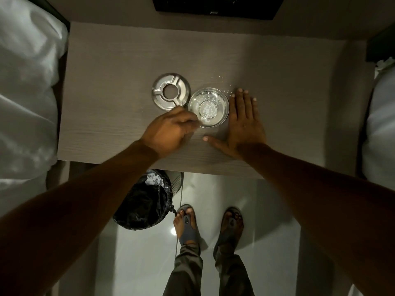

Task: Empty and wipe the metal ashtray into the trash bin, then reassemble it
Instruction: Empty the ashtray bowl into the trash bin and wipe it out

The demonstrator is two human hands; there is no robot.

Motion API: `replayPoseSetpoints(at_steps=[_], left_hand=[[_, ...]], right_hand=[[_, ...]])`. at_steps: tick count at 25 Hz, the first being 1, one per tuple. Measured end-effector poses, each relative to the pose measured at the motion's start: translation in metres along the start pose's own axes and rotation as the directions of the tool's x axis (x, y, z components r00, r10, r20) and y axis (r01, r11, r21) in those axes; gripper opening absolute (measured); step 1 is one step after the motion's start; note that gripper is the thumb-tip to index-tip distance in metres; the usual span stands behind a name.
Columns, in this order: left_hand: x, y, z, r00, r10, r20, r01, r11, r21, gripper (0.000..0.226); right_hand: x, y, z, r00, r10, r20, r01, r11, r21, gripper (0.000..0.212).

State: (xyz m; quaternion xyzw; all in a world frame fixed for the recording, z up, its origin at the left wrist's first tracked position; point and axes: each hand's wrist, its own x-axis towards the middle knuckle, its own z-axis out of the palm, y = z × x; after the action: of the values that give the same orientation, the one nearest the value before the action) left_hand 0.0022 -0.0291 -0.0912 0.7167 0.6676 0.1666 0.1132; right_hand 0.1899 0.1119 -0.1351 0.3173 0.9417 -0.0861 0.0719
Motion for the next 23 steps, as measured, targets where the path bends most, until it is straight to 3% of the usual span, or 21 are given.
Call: replayPoseSetpoints(at_steps=[7, 9, 13, 17, 19, 20, 21, 23], left_hand=[[0.016, -0.006, -0.010, 0.981, 0.034, 0.189, -0.051, 0.995, 0.085, 0.029], [0.015, -0.004, -0.013, 0.982, 0.026, 0.189, -0.043, 0.995, 0.090, 0.028], [0.005, 0.010, -0.021, 0.999, -0.023, 0.032, 0.022, 1.000, 0.022, 0.033], [-0.043, 0.044, -0.013, 0.957, -0.261, -0.128, 0.227, 0.946, -0.230, 0.027], [-0.086, 0.062, -0.009, 0.840, -0.511, -0.185, 0.385, 0.799, -0.462, 0.019], [-0.110, 0.070, -0.007, 0.729, -0.667, -0.156, 0.473, 0.655, -0.590, 0.018], [-0.135, 0.076, -0.005, 0.585, -0.806, -0.094, 0.521, 0.462, -0.717, 0.018], [-0.180, 0.077, -0.002, 0.317, -0.945, 0.077, 0.411, 0.064, -0.909, 0.019]], right_hand=[[0.005, -0.001, 0.004, 1.000, -0.012, -0.007, 0.012, 1.000, 0.000, 0.136], [0.005, -0.001, 0.007, 1.000, -0.018, -0.024, 0.018, 1.000, 0.013, 0.135], [0.009, 0.005, 0.004, 1.000, -0.009, -0.030, 0.010, 0.999, 0.034, 0.135], [-0.002, 0.032, 0.002, 0.997, 0.073, -0.015, -0.073, 0.997, 0.015, 0.136], [-0.008, 0.043, -0.001, 0.994, 0.110, 0.015, -0.110, 0.994, -0.013, 0.137], [-0.008, 0.044, -0.002, 0.993, 0.113, 0.028, -0.112, 0.994, -0.017, 0.137], [-0.006, 0.040, -0.003, 0.994, 0.102, 0.036, -0.101, 0.995, -0.015, 0.138], [0.002, 0.026, -0.004, 0.997, 0.071, 0.039, -0.071, 0.997, -0.010, 0.138]])
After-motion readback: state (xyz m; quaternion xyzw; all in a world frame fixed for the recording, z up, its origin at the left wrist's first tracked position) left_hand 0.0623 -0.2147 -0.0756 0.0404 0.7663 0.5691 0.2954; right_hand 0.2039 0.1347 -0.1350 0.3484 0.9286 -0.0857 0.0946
